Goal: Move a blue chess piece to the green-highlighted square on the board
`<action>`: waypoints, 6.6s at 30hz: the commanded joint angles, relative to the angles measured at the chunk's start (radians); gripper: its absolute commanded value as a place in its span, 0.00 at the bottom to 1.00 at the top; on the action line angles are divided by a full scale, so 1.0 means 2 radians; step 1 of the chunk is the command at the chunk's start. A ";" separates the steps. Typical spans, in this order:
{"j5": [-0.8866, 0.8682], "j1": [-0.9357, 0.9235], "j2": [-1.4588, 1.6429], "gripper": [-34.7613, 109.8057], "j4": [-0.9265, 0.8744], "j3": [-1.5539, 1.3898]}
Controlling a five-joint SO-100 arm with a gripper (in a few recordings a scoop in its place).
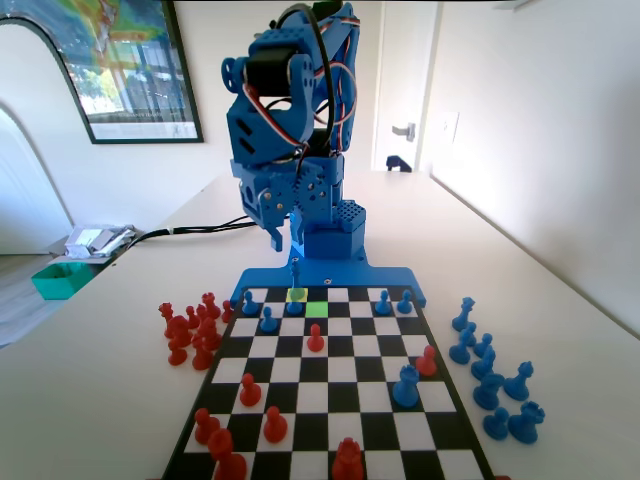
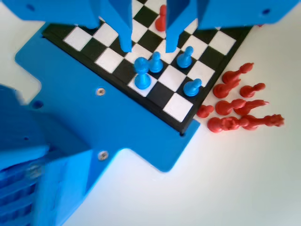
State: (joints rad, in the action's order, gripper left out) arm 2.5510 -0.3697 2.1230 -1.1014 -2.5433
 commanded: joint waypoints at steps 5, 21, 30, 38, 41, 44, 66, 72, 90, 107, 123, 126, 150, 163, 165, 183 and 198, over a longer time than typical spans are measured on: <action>0.001 0.009 -0.008 0.32 0.062 -0.042; -0.005 0.015 -0.036 0.32 0.091 -0.050; 0.002 0.008 -0.056 0.32 0.114 -0.052; 0.006 0.008 -0.058 0.32 0.141 -0.074; 0.006 0.008 -0.059 0.32 0.146 -0.080; 0.003 0.012 -0.062 0.32 0.154 -0.084; -0.022 0.033 -0.065 0.31 0.166 -0.087; -0.024 0.035 -0.065 0.30 0.179 -0.097; -0.026 0.037 -0.064 0.25 0.120 -0.064; -0.175 0.129 -0.080 0.25 0.104 0.005; -0.202 0.142 -0.104 0.25 0.196 -0.030; -0.200 0.142 -0.106 0.25 0.205 -0.039; -0.183 0.143 -0.104 0.25 0.205 -0.060; -0.180 0.137 -0.104 0.30 0.217 -0.066; -0.181 0.137 -0.104 0.30 0.218 -0.065; -0.207 0.129 -0.104 0.34 0.166 0.013; -0.265 0.141 -0.104 0.27 0.021 0.160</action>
State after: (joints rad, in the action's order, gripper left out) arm 2.0387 -0.0905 1.8960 -0.9787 -2.3317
